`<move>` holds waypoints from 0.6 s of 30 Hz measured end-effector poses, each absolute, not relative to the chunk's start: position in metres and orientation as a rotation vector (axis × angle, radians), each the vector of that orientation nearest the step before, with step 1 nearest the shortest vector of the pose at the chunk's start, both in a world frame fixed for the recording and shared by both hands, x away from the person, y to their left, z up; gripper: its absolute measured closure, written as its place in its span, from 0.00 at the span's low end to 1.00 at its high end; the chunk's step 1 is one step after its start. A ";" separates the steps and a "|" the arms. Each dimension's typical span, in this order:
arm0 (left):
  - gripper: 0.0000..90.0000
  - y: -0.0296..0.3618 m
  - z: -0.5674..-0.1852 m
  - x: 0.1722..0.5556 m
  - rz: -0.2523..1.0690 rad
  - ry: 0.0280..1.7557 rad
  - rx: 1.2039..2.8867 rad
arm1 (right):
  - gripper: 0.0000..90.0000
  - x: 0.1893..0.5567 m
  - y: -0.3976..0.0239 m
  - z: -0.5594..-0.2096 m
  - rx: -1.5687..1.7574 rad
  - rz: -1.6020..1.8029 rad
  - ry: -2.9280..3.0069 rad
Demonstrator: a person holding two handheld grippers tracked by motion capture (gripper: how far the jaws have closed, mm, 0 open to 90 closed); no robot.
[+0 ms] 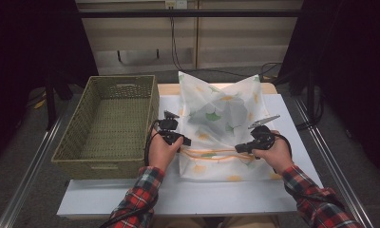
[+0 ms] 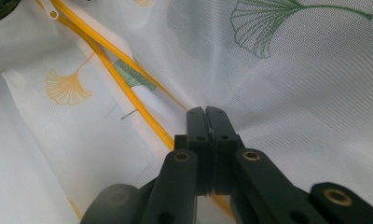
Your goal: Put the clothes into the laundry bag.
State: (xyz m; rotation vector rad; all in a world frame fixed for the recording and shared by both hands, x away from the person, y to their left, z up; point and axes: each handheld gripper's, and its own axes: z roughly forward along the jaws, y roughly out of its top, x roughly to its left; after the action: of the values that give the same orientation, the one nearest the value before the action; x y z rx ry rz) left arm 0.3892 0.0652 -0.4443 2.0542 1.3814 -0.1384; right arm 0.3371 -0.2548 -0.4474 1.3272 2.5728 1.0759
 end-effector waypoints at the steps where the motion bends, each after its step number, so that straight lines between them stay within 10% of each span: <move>1: 0.80 0.065 -0.445 0.389 -0.150 1.382 2.057 | 1.00 0.337 -0.255 -0.448 1.326 1.077 2.576; 8: 0.98 0.064 -0.446 0.388 -0.242 1.422 2.034 | 1.00 0.337 -0.255 -0.448 1.332 1.090 2.568; 18: 0.98 0.065 -0.436 0.384 -0.202 1.407 2.038 | 0.89 0.337 -0.252 -0.446 1.341 1.104 2.554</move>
State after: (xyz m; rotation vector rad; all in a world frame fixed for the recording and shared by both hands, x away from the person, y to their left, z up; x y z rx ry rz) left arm 0.3836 0.0654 -0.4355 2.0385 1.4068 -0.2018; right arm 0.3371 -0.2521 -0.4456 1.3411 2.5543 1.1042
